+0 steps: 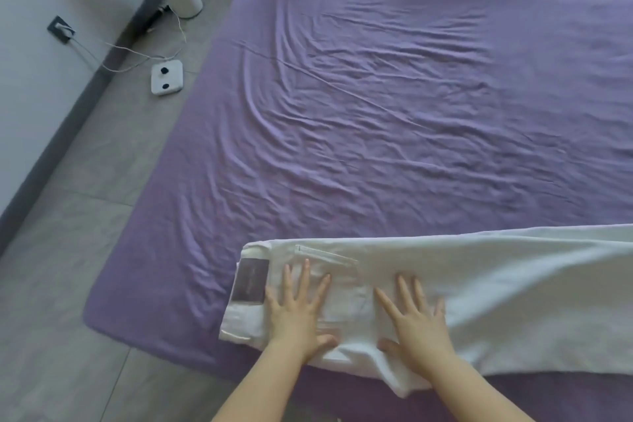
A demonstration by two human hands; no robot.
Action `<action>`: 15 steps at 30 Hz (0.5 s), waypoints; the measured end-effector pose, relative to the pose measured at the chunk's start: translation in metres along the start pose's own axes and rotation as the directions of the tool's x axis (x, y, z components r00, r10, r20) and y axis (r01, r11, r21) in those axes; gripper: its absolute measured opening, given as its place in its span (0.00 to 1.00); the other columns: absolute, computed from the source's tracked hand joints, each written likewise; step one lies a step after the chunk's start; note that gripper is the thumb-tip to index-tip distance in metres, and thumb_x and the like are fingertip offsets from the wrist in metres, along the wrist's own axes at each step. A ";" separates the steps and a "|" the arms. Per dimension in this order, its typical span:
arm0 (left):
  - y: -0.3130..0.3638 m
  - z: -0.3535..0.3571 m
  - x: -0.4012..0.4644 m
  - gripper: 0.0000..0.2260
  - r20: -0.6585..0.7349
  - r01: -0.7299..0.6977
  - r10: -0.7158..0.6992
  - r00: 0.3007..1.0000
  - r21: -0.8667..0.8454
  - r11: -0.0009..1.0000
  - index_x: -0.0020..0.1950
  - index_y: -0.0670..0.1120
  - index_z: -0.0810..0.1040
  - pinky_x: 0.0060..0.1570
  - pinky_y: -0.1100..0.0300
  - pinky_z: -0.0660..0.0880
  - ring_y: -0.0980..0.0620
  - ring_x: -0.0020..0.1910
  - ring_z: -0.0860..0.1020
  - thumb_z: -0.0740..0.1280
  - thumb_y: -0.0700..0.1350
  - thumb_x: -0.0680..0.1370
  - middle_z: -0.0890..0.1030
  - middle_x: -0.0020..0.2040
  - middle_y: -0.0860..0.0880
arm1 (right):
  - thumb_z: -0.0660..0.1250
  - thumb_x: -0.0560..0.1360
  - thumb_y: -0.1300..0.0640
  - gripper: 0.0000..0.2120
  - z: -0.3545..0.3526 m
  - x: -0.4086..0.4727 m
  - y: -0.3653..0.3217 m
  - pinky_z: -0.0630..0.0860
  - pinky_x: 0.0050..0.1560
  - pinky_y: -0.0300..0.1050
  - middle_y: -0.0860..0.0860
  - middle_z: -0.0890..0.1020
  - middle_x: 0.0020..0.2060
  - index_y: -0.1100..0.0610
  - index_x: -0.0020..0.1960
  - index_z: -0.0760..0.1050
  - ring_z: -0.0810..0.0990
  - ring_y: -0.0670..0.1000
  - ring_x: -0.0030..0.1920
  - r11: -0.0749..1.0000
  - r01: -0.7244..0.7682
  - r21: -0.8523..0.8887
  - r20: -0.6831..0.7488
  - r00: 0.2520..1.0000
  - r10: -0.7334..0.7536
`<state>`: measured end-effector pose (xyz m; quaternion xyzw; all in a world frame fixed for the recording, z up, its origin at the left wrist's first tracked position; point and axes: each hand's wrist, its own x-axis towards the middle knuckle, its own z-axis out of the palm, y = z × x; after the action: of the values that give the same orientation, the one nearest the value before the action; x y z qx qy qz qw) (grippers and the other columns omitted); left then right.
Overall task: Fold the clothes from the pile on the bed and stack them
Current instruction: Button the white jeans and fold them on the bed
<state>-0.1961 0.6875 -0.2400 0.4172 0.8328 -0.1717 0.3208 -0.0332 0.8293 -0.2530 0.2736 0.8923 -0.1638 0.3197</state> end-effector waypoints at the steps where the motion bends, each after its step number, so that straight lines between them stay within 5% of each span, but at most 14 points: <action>1: -0.005 0.006 0.002 0.49 0.017 0.021 -0.021 1.000 -0.020 1.000 0.66 0.64 0.23 0.67 0.30 0.40 0.40 0.66 0.21 0.63 0.71 0.67 0.17 0.65 0.48 | 0.61 0.71 0.34 0.44 0.002 0.006 0.001 0.42 0.67 0.72 0.54 0.31 0.74 0.38 0.73 0.35 0.30 0.60 0.73 1.000 0.027 -0.015 0.004 1.000 -0.027; 5: -0.015 0.024 0.007 0.51 0.005 0.073 -0.073 0.997 -0.044 0.996 0.65 0.65 0.21 0.68 0.32 0.41 0.40 0.68 0.23 0.62 0.74 0.65 0.17 0.66 0.49 | 0.65 0.67 0.33 0.50 -0.006 0.033 0.009 0.38 0.65 0.74 0.52 0.26 0.69 0.39 0.73 0.34 0.28 0.60 0.72 0.977 0.185 -0.102 0.004 0.983 -0.186; 9: -0.009 0.018 0.006 0.52 0.036 0.108 -0.107 0.994 -0.011 0.994 0.66 0.62 0.21 0.68 0.33 0.41 0.37 0.71 0.28 0.61 0.74 0.65 0.19 0.67 0.46 | 0.64 0.70 0.36 0.46 -0.022 0.040 0.037 0.38 0.67 0.70 0.52 0.33 0.74 0.42 0.75 0.37 0.32 0.57 0.74 0.935 0.302 -0.184 0.032 0.953 -0.301; 15: 0.037 -0.006 0.001 0.46 0.039 0.222 -0.223 0.974 0.035 0.974 0.75 0.51 0.32 0.69 0.33 0.40 0.35 0.71 0.29 0.60 0.64 0.72 0.24 0.71 0.43 | 0.57 0.75 0.36 0.36 -0.025 0.013 0.112 0.38 0.70 0.65 0.50 0.39 0.76 0.42 0.76 0.42 0.35 0.56 0.75 0.987 0.120 -0.105 -0.013 0.992 -0.122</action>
<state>-0.1694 0.7133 -0.2368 0.3223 0.8645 -0.2282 0.3109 0.0131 0.9347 -0.2561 0.2037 0.9175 -0.1337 0.3144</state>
